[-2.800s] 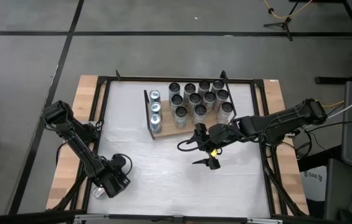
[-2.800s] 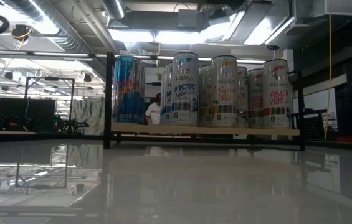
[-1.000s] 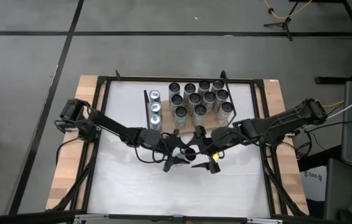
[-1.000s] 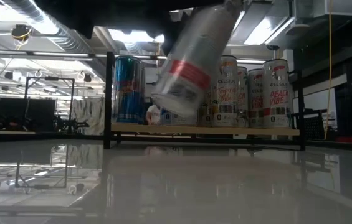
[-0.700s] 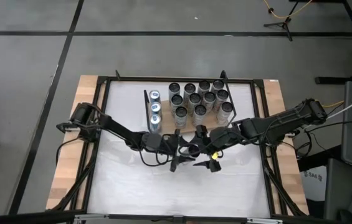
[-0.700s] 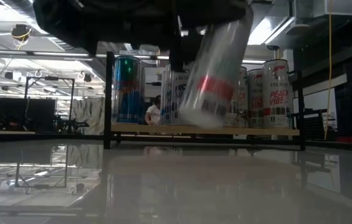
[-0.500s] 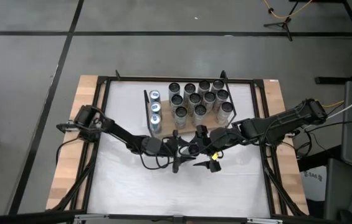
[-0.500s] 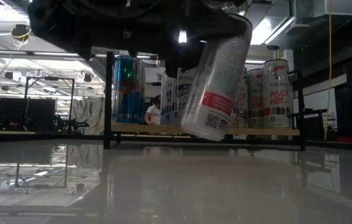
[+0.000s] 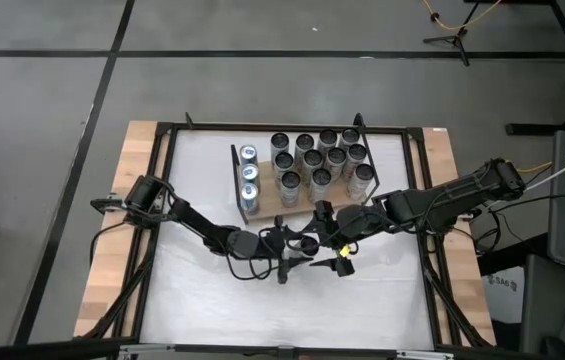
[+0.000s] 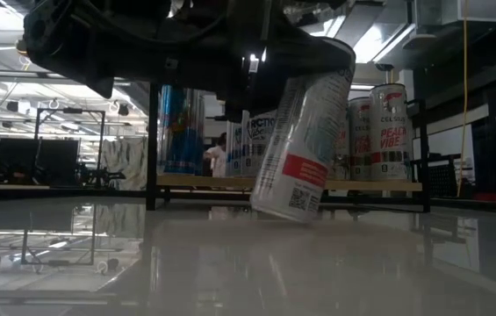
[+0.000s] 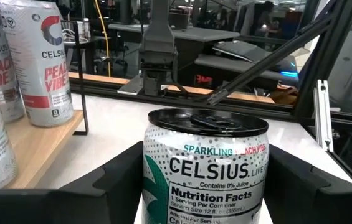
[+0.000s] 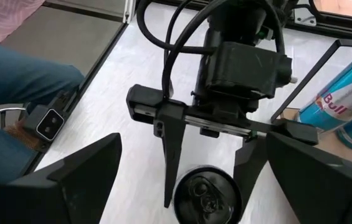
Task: Place canned beverage on shelf
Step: Put the white-pink soda can on the shelf aligned with the other white-pink soda can
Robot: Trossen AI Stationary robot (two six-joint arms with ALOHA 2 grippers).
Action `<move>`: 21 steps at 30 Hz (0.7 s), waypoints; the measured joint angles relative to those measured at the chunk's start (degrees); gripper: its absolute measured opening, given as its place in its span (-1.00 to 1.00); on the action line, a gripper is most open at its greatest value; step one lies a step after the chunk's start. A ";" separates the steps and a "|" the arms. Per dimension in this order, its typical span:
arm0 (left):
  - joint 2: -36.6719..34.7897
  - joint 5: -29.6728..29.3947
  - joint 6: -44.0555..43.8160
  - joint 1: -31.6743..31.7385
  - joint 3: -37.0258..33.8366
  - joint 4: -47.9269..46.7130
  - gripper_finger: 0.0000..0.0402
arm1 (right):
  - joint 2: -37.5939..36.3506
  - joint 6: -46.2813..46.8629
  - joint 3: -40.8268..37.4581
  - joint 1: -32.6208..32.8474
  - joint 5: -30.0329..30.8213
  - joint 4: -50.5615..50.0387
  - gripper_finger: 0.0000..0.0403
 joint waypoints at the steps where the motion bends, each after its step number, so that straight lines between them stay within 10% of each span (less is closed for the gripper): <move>1: 0.00 0.00 0.00 0.00 0.00 0.00 0.29 | 0.00 0.00 0.00 0.00 0.00 0.02 0.94; 21: -0.35 0.08 -0.01 0.44 0.07 0.00 0.47 | 0.00 0.01 0.00 0.00 0.02 0.02 0.94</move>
